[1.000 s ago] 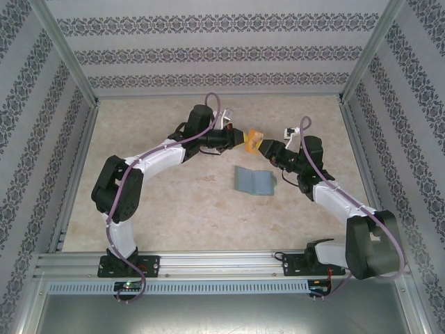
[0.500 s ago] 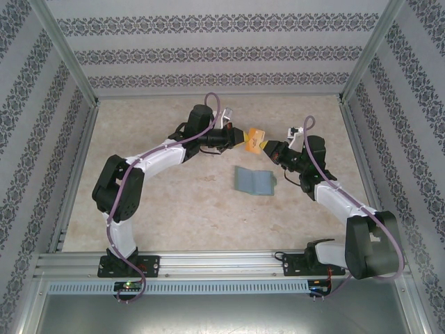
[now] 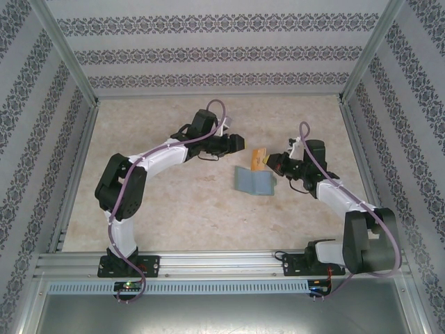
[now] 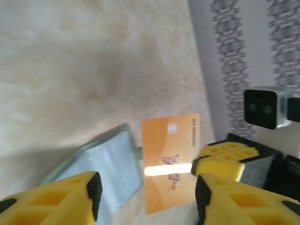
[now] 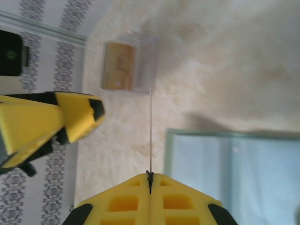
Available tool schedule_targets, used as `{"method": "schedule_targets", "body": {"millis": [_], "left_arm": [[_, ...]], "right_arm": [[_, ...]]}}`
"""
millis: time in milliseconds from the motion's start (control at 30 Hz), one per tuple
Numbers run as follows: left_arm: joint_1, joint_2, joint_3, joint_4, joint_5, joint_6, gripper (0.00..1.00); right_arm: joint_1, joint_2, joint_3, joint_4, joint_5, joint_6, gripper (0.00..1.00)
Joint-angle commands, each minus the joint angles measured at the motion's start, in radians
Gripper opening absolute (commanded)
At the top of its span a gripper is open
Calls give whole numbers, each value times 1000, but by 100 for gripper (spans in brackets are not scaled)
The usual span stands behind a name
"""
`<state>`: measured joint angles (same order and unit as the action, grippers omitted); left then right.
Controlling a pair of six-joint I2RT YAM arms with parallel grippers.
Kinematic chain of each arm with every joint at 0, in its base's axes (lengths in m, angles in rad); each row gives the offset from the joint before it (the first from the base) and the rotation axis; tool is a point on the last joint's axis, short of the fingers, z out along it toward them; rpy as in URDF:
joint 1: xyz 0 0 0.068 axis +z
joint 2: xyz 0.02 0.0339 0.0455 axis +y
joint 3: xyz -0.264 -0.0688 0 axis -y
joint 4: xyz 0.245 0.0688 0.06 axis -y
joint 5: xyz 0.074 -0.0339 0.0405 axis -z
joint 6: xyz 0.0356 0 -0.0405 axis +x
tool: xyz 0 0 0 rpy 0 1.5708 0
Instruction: Put the credit cards into the card holder
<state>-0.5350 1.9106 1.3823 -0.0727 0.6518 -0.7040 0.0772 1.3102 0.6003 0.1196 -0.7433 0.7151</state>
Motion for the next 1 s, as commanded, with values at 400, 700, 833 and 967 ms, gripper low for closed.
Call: {"method": "schedule_targets", "body": {"millis": [400,700,833,967], "left_arm": [[-75,70,-66,-246,-250,236,50],[-97,140,-5,-336,-338,277,44],[-98,161,6,-354,-361,276,37],[-98,176,11,-365,-365,269,33]], "right_arm": [[19,174,106,-377,35,-347,0],[36,211,103,-320,33,-338,0],[47,211,98,-285,18,-321,0],[47,218,100,-265,10,-308,0]]}}
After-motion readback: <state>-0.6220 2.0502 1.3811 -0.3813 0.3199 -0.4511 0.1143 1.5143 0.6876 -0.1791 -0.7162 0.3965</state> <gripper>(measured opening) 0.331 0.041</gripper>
